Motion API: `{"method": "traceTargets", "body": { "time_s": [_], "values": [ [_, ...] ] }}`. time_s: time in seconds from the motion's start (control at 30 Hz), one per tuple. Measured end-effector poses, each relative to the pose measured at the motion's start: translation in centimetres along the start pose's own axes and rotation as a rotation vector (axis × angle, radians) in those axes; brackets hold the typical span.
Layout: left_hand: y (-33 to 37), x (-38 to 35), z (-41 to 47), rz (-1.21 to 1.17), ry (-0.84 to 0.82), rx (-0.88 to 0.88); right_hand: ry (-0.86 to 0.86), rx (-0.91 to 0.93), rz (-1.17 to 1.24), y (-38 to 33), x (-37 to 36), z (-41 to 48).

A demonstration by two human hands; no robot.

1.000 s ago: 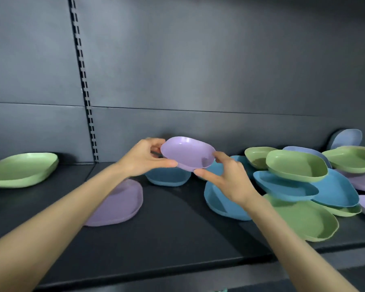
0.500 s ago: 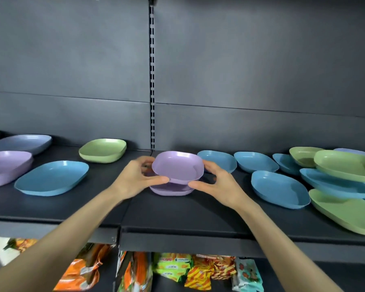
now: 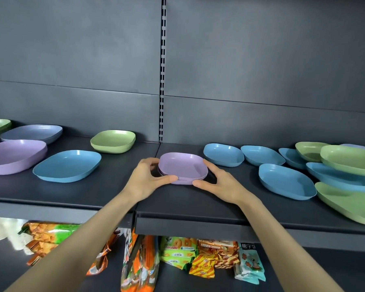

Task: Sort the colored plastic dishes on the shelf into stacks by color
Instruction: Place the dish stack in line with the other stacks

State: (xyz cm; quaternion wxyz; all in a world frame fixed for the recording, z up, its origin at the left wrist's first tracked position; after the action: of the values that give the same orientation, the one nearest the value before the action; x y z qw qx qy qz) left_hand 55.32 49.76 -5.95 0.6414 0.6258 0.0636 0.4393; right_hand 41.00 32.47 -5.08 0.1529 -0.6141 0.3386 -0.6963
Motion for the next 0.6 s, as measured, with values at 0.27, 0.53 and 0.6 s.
{"method": "traceTargets", "body": {
  "time_s": [0.27, 0.53, 0.6],
  "values": [
    [0.0, 0.1, -0.2, -0.009, -0.076, 0.078, -0.003, -0.026, 0.04, 0.8, 0.2, 0.3],
    [1.2, 0.3, -0.8, -0.078, -0.08, 0.053, 0.022, 0.085, 0.198, 0.1, 0.5, -0.1],
    [1.9, 1.0, -1.2, -0.12, -0.043, 0.047, 0.026, 0.12, 0.221, -0.5, 0.5, 0.0]
  ]
}}
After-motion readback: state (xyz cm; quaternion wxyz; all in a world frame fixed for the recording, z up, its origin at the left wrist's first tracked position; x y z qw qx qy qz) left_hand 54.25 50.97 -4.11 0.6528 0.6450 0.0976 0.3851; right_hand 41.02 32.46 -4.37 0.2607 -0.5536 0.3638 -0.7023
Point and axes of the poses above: each hand's wrist, its own z-axis towards the middle knuckle, its own x-axis out of the back of the hand, y = z × x, the point moved 2 cm from there along z, towards the middle knuckle, and after that the axes turned 9 degrees about -y, right-handed, at the moved point
